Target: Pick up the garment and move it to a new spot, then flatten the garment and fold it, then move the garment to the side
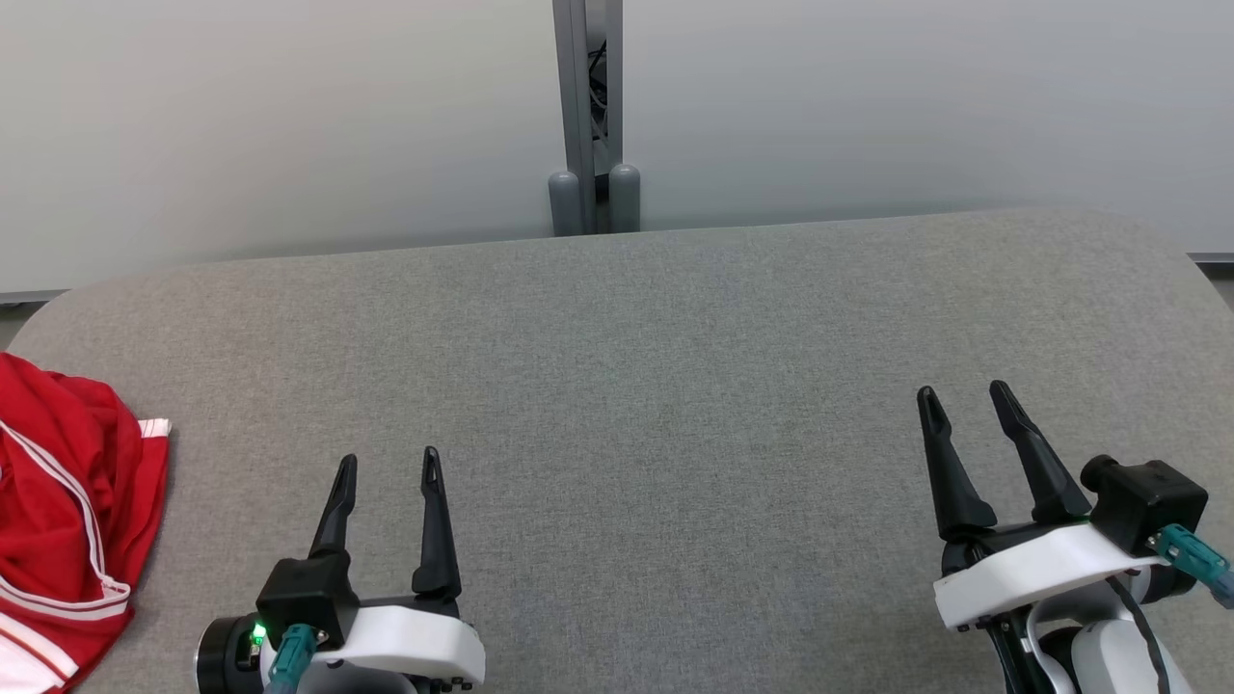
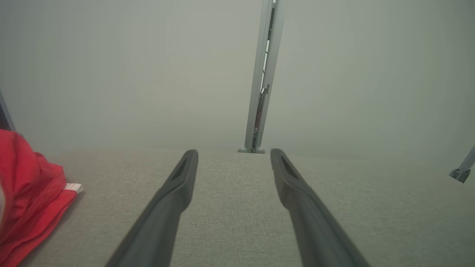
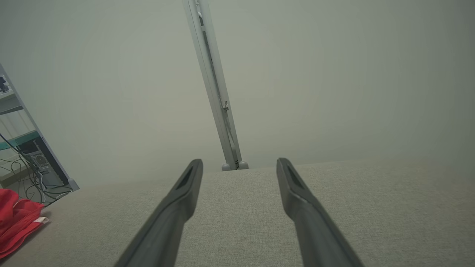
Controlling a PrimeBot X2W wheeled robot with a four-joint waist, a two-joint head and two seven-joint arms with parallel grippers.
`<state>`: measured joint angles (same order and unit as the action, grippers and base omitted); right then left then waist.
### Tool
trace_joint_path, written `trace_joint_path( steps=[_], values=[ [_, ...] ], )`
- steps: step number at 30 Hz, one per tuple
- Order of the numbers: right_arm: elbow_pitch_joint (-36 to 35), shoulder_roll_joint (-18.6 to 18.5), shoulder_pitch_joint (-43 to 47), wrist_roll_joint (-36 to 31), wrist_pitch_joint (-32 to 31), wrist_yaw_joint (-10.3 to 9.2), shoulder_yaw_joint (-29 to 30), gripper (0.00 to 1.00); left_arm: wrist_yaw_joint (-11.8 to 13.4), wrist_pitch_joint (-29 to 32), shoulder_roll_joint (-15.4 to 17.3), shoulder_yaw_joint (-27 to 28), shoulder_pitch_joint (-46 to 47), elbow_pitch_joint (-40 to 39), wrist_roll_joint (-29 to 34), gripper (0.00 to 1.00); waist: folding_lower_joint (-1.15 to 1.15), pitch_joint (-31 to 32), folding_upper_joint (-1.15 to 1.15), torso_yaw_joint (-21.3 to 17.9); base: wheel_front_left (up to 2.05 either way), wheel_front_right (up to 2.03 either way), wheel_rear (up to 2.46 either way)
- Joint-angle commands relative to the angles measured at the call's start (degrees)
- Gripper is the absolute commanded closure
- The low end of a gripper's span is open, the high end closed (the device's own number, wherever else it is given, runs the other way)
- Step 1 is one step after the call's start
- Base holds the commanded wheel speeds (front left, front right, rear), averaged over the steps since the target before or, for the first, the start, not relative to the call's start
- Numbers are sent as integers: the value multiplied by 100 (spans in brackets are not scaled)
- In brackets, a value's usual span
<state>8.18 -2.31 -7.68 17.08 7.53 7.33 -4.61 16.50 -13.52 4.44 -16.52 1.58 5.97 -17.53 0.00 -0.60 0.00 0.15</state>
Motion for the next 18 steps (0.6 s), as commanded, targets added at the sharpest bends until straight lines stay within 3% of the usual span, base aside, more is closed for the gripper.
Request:
trace_joint_path(
  steps=[1, 9, 18],
  values=[
    [-20, -49, -34, -80, 78, 22, -33, 0, 57, -24, 21, -11, 23, -9, 123, 0, 0, 7, 0, -3, 0, 0, 0],
    [108, -57, -22, -275, 250, 23, -127, 0, 211, -60, 45, -97, -4, 82, 405, 0, 0, 44, 0, -12, 0, 0, 0],
    [264, -66, -49, -356, 428, 24, -205, 0, 197, -96, 2, -82, -54, 274, 711, 0, 0, 61, 0, -18, 0, 0, 0]
  ],
)
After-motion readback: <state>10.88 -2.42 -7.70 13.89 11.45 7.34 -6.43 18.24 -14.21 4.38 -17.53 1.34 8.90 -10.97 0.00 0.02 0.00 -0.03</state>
